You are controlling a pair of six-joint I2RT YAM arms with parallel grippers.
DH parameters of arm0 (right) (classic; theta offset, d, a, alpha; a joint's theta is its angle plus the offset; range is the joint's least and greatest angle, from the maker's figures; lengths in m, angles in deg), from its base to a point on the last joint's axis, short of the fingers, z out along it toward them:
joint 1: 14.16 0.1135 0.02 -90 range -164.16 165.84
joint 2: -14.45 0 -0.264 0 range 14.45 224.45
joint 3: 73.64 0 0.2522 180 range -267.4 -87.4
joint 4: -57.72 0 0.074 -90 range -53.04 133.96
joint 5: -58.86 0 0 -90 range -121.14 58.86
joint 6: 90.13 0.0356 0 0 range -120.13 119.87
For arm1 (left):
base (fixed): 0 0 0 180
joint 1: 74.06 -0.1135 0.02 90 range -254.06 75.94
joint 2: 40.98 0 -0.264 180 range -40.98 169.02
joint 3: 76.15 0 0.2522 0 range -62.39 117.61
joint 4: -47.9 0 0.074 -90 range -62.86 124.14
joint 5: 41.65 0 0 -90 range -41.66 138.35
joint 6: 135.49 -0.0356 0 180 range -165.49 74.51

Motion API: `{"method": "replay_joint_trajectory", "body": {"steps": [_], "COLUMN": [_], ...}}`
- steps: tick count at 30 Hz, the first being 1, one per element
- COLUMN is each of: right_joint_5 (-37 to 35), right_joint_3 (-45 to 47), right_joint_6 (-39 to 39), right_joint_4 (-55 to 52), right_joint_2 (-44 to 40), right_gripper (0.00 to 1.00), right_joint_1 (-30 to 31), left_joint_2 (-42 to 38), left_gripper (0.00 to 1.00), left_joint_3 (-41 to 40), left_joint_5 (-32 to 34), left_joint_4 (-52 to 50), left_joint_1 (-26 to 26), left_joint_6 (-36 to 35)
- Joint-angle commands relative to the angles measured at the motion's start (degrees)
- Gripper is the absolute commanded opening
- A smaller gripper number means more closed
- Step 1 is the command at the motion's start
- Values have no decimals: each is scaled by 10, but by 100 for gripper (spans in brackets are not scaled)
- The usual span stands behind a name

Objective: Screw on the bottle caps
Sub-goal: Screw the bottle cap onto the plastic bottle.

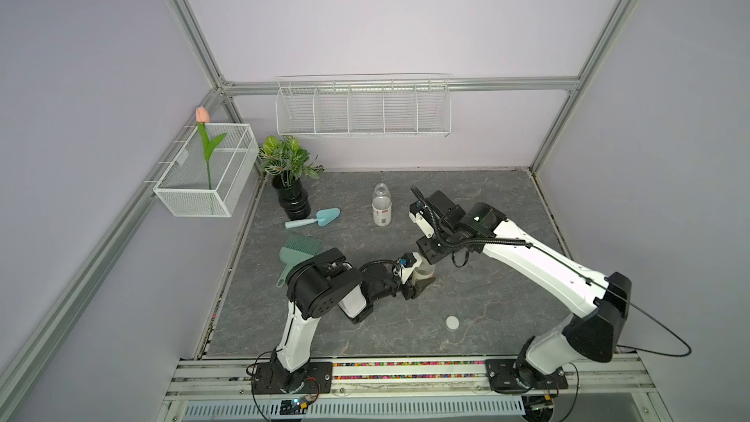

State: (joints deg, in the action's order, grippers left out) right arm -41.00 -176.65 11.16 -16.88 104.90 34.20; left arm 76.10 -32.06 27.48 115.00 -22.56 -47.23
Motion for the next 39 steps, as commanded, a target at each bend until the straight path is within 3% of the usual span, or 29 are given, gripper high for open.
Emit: {"method": "replay_joint_trajectory", "body": {"steps": [1, 25, 39], "right_joint_5": [6, 11, -3], "right_joint_3": [0, -60, -21], "right_joint_6": [-12, -10, -5], "right_joint_4": [-53, -40, -24], "right_joint_2": [28, 26, -12], "right_gripper": [47, 60, 54], "right_joint_1": [12, 10, 1], "left_joint_2": [16, 13, 13], "left_gripper": [67, 67, 67], "left_joint_3": [-4, -6, -4], "left_joint_5": [-6, -8, -8], "left_joint_4": [-48, -49, -50], "left_joint_1": [3, 4, 4], "left_joint_6": [-3, -5, -5]}}
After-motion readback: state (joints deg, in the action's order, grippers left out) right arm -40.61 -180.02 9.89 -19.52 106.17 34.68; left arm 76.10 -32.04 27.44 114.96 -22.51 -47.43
